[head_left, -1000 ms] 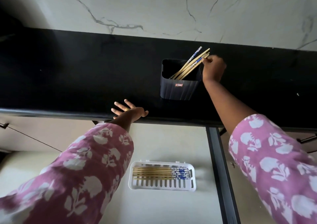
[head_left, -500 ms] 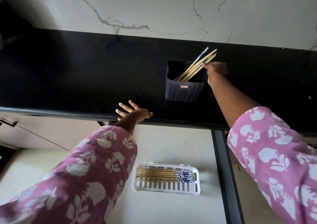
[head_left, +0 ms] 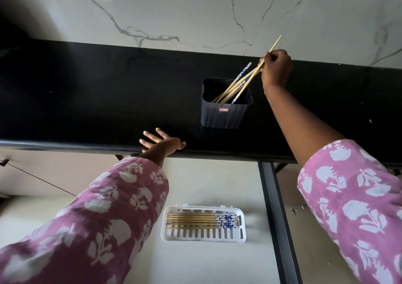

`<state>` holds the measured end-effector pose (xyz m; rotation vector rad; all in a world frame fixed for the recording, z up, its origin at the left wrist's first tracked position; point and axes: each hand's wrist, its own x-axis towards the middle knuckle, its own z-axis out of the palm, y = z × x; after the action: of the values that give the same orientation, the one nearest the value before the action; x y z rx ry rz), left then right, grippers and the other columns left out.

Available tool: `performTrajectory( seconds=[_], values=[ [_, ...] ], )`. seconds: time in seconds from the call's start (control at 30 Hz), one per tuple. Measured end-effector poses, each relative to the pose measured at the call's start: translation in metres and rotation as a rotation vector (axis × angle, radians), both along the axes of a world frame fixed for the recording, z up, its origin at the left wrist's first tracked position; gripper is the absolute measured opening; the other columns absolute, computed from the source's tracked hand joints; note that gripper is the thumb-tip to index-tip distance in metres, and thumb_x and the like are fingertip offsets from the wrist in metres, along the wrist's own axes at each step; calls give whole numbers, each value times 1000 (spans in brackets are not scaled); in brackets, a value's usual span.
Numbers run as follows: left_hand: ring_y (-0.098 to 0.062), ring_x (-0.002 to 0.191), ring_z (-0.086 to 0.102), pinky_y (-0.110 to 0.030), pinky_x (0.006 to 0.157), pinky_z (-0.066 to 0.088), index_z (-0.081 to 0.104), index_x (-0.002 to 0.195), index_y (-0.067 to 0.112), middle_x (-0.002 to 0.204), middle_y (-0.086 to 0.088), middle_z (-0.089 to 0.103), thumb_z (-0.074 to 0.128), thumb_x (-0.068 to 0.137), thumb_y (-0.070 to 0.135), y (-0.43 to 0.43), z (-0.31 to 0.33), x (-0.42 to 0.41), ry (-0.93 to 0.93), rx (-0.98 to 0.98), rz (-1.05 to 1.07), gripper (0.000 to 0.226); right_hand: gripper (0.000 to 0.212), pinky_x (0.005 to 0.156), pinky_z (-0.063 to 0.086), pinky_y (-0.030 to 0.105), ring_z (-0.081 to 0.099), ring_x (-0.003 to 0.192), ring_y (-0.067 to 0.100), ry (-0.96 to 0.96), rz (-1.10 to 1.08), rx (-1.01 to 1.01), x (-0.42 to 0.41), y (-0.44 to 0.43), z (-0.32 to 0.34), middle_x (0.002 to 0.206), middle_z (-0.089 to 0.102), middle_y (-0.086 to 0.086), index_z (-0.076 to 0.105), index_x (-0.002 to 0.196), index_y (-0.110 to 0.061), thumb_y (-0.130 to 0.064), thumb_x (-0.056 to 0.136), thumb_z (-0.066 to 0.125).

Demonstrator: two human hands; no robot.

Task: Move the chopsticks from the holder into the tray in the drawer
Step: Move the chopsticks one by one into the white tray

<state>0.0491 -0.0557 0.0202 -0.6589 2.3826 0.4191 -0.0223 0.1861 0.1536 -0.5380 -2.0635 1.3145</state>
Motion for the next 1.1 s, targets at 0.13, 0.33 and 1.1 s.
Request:
performTrajectory(
  seconds=[0.13,0.33,1.1],
  values=[
    [-46,139,-19,-56,113,-1,-19,147,17,151,-20,-29,50,80,69,1,4,3,4,-2,-3,109,18,78,59,31,69,87,20,176,57,-12,22,-8,29,96,70,15,60,103,2,-10,95,51],
    [-47,139,-18,-57,113,-1,-18,148,15,152,-22,-26,48,79,71,-1,5,6,18,9,-13,110,9,73,59,33,64,68,15,370,332,-120,57,-37,47,75,63,5,53,87,-8,-3,94,50],
    [-47,139,-19,-58,113,0,-17,148,14,152,-21,-27,47,84,65,-4,15,13,28,37,-39,104,20,68,47,31,61,75,23,-919,1146,613,261,-154,-253,79,63,8,60,78,-18,-28,88,46]
  ],
)
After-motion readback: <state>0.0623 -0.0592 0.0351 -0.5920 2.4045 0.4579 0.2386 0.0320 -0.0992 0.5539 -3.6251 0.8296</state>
